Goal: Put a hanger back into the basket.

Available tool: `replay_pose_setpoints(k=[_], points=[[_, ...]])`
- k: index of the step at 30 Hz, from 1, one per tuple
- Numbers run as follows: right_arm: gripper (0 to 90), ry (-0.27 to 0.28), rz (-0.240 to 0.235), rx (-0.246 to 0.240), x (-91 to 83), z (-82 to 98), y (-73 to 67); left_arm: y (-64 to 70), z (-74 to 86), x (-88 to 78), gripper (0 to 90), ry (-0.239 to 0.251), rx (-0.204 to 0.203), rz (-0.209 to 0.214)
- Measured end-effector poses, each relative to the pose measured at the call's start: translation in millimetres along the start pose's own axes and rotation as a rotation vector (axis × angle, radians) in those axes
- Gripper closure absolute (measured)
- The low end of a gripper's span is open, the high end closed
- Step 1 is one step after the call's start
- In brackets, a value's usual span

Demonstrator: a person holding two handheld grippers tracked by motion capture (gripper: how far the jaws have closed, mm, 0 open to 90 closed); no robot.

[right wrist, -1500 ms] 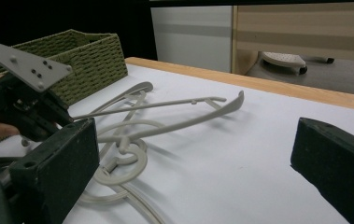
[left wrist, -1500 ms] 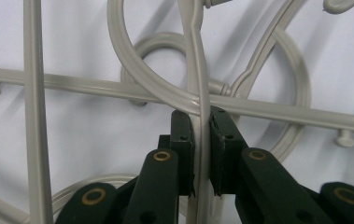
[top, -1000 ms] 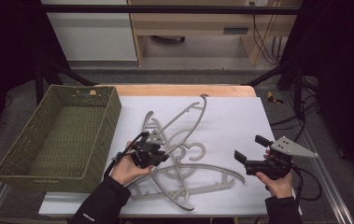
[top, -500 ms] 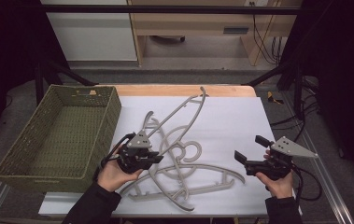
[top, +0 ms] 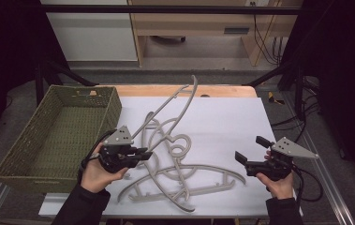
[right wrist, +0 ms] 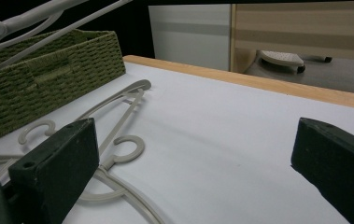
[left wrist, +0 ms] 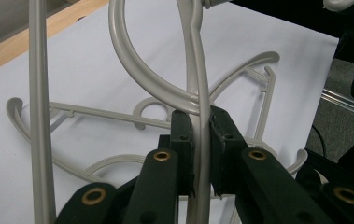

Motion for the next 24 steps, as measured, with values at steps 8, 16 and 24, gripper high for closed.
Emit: replay_pose_setpoints(k=[8,16,24], points=[[1.3,-0.002,-0.002,0.0,0.5,-0.2,-1.0,-9.8,-3.9,-13.5,81.1,0.012,0.008,-0.004],[1.3,-0.002,-0.002,-0.001,0.1,-0.3,-0.5,-33.0,-1.1,-39.7,81.2,-0.037,0.021,-0.025],[1.3,-0.007,0.001,-0.002,2.2,1.0,-0.7,-61.2,5.3,-68.5,81.1,-0.023,-0.01,-0.067]])
Point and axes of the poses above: each handheld gripper's, and its own axes: x roughly forward along the jaws, z roughly out of its underside, y roughly to its right, the point moved 10 cm from there along x, roughly forward along the jaws, and after that the axes turned 10 degrees about x, right-handed, at the moved point
